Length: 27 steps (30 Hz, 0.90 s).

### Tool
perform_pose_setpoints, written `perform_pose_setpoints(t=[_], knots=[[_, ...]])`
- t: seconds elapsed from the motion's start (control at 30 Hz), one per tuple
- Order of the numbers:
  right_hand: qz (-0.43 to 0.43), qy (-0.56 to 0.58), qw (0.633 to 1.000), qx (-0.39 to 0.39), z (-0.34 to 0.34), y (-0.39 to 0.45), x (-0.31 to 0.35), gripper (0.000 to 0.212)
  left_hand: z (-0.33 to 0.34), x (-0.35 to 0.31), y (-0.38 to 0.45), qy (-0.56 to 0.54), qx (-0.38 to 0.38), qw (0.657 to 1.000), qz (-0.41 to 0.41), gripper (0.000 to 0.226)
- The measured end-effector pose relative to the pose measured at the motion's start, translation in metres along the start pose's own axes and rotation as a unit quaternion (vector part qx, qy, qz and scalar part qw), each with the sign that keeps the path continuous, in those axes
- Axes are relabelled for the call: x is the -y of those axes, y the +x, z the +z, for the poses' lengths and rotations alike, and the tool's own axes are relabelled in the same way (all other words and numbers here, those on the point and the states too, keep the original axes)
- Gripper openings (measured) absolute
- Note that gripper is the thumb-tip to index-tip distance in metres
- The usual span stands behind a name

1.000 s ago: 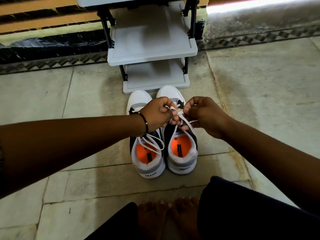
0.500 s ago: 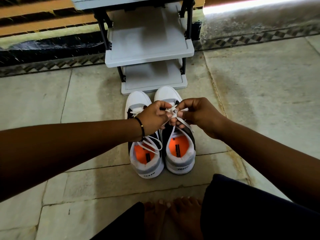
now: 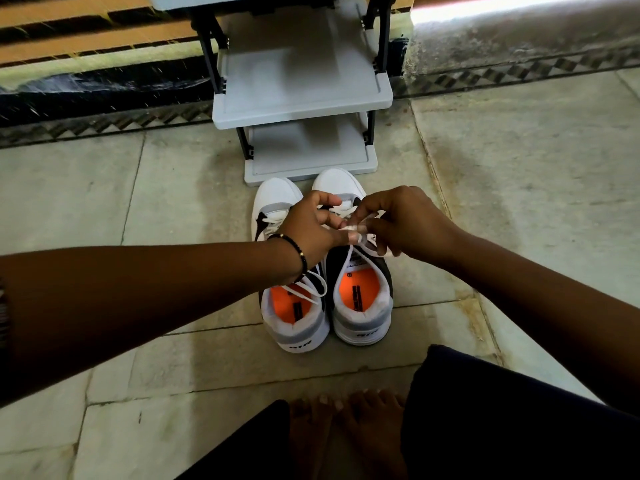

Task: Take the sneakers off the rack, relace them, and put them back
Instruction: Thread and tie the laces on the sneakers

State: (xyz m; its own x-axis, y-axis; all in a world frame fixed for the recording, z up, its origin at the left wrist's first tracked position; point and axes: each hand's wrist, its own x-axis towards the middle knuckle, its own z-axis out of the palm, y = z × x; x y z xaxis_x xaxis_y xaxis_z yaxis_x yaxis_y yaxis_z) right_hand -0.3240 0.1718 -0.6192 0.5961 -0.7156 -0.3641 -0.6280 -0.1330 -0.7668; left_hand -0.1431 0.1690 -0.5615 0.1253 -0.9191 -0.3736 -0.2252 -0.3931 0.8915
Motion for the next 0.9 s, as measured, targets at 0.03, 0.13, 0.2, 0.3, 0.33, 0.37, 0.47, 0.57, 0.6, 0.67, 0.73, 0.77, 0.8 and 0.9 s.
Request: perform_pose_setpoints(t=[0.03, 0.13, 0.2, 0.3, 0.33, 0.37, 0.47, 0.57, 0.6, 0.67, 0.73, 0.77, 0.8, 0.9], knots=[[-0.008, 0.037, 0.999, 0.033, 0.062, -0.035, -0.025, 0.063, 0.001, 0.000, 0.000, 0.004, -0.006, 1.000, 0.009, 0.044], [0.027, 0.045, 0.998, -0.035, 0.074, -0.039, -0.024, 0.063, 0.002, -0.001, 0.002, 0.040, -0.023, 0.998, 0.037, 0.038], [0.049, 0.093, 0.993, -0.049, -0.026, 0.010, 0.036, 0.035, 0.003, 0.000, 0.004, 0.060, -0.031, 0.996, 0.053, 0.035], [0.048, 0.165, 0.980, -0.103, -0.051, 0.037, 0.064, 0.015, 0.004, 0.002, 0.007, 0.094, -0.033, 0.992, 0.081, 0.029], [0.057, 0.147, 0.983, -0.096, -0.049, 0.033, 0.067, 0.015, 0.003, 0.002, 0.008, 0.123, -0.033, 0.987, 0.094, 0.027], [0.070, 0.165, 0.977, -0.117, -0.041, 0.024, 0.070, 0.016, 0.003, 0.001, 0.009, 0.153, -0.035, 0.982, 0.106, 0.026], [0.077, 0.173, 0.973, -0.132, -0.030, 0.024, 0.068, 0.021, 0.001, -0.002, 0.010, 0.206, -0.047, 0.971, 0.117, 0.025], [0.080, 0.167, 0.971, -0.148, -0.035, 0.030, 0.068, 0.023, 0.004, -0.003, 0.010, 0.239, -0.066, 0.963, 0.104, 0.024], [0.070, 0.162, 0.974, -0.143, -0.032, 0.027, 0.069, 0.024, 0.006, -0.003, 0.011, 0.251, -0.072, 0.961, 0.092, 0.024], [0.066, 0.161, 0.975, -0.137, -0.031, 0.027, 0.068, 0.027, 0.008, -0.003, 0.015, 0.282, -0.071, 0.954, 0.067, 0.023], [0.070, 0.164, 0.975, -0.135, -0.032, 0.027, 0.069, 0.028, 0.012, -0.004, 0.016, 0.304, -0.058, 0.949, 0.057, 0.020], [0.072, 0.162, 0.975, -0.135, -0.032, 0.027, 0.069, 0.028, 0.013, -0.004, 0.016, 0.308, -0.051, 0.948, 0.059, 0.020], [0.073, 0.167, 0.974, -0.137, -0.031, 0.027, 0.067, 0.027, 0.013, -0.004, 0.015, 0.304, -0.041, 0.950, 0.063, 0.020], [0.081, 0.200, 0.966, -0.144, -0.030, 0.026, 0.065, 0.026, 0.010, -0.005, 0.012, 0.247, -0.004, 0.967, 0.068, 0.021]])
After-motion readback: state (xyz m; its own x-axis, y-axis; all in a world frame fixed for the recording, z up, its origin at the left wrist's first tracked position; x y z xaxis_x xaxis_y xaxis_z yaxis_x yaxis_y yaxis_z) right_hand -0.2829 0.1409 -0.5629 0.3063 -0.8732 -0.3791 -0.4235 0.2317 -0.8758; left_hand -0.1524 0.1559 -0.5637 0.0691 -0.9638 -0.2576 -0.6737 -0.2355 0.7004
